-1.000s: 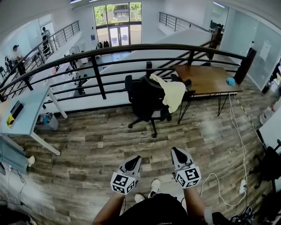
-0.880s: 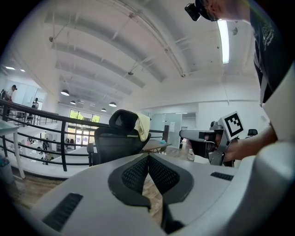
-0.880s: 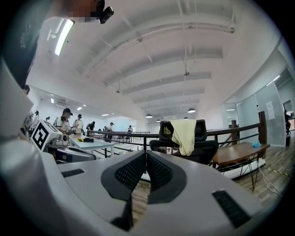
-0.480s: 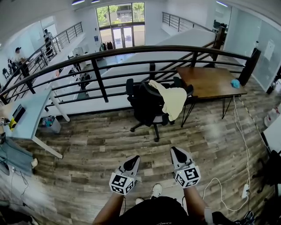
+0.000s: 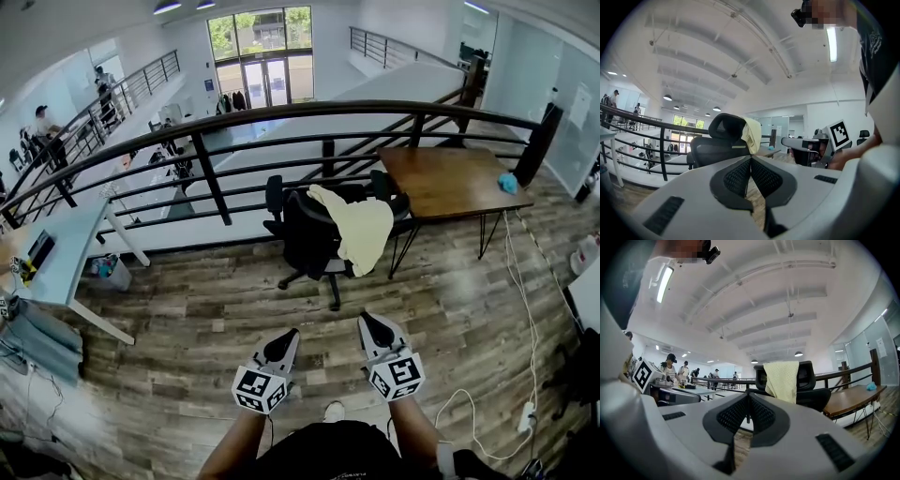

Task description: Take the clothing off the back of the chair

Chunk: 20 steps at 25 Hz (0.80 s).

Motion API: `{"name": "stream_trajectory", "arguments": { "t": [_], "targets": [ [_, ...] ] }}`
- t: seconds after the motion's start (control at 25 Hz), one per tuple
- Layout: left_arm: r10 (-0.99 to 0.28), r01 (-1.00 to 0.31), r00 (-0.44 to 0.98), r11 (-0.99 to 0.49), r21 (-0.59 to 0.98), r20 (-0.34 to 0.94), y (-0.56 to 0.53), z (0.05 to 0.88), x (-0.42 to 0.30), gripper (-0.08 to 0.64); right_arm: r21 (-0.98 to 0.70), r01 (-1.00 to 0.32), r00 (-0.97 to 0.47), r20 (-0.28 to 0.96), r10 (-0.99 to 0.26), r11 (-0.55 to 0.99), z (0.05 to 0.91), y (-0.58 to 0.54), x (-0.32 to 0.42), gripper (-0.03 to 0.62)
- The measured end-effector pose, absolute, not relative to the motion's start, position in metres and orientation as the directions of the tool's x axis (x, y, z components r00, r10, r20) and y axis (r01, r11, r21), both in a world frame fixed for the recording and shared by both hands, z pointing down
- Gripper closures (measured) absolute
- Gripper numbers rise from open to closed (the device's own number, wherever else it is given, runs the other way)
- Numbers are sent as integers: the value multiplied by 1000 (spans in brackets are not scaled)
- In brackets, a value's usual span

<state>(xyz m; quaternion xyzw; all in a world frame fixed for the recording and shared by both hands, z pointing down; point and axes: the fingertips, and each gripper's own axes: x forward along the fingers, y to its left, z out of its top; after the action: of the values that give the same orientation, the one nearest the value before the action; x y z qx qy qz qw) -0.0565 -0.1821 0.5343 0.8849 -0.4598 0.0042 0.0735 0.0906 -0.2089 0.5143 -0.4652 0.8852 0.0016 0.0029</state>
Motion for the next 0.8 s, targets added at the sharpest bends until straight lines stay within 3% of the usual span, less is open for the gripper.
{"name": "stream_trajectory", "arguments": {
  "t": [0.8],
  "targets": [
    [-834, -837, 541, -520, 169, 111, -236, 544, -34, 548, -16, -825, -565, -10, -825, 565, 521, -272, 116, 569]
  ]
}}
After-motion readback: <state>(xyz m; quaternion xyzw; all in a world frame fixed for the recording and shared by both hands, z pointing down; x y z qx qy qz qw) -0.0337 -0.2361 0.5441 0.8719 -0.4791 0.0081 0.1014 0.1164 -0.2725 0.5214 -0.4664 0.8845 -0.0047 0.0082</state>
